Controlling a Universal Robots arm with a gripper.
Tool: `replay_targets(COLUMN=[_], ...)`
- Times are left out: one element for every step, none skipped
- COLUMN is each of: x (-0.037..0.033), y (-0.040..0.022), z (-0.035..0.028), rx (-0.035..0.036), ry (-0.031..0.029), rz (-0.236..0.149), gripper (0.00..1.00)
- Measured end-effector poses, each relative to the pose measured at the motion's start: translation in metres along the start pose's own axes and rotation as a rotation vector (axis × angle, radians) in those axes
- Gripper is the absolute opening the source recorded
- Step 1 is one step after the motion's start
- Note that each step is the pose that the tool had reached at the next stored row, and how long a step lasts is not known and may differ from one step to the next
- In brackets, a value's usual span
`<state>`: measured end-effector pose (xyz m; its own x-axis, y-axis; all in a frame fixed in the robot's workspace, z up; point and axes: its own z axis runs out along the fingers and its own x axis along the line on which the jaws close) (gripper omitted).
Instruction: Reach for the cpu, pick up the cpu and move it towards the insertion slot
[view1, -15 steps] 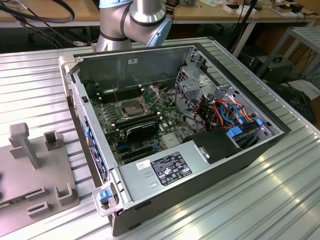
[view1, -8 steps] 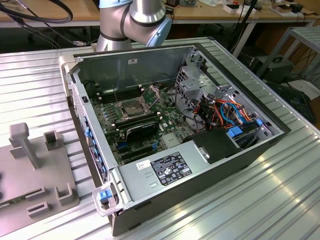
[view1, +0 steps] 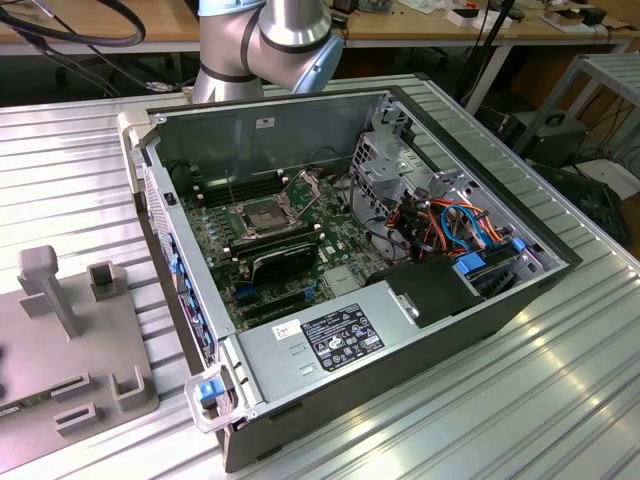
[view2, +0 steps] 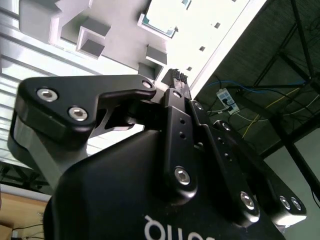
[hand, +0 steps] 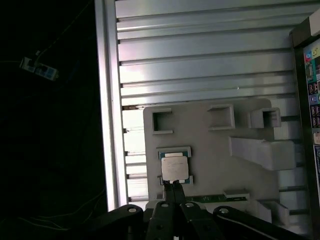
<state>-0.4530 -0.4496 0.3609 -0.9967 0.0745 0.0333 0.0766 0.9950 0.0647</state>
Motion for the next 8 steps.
replay_targets(x=[0.0002, 0.0003, 0.0003, 0.0003, 0.0002, 0.0003, 0.0003, 0.0003], y=[0.0000, 0.0000, -0.0002, -0.0003, -0.0003, -0.0002, -0.0003, -0.0003], z=[0.0001, 0.0001, 0.0025, 0.0036, 0.0045, 0.0055, 0.0055, 0.0055], rx=[0.0000, 0.0000, 0.0064, 0.0083, 0.0105, 0.0169, 0.0169, 0.0170], ry=[-0.0001, -0.0001, 0.0011, 0.0015, 0.0030, 0.0037, 0.0037, 0.0037], rz=[0.000, 0.000, -0.012, -0.016, -0.024, -0.034, -0.034, -0.034], gripper=[0.11, 0.47, 0.66, 0.66, 0.66, 0.66, 0.66, 0.66])
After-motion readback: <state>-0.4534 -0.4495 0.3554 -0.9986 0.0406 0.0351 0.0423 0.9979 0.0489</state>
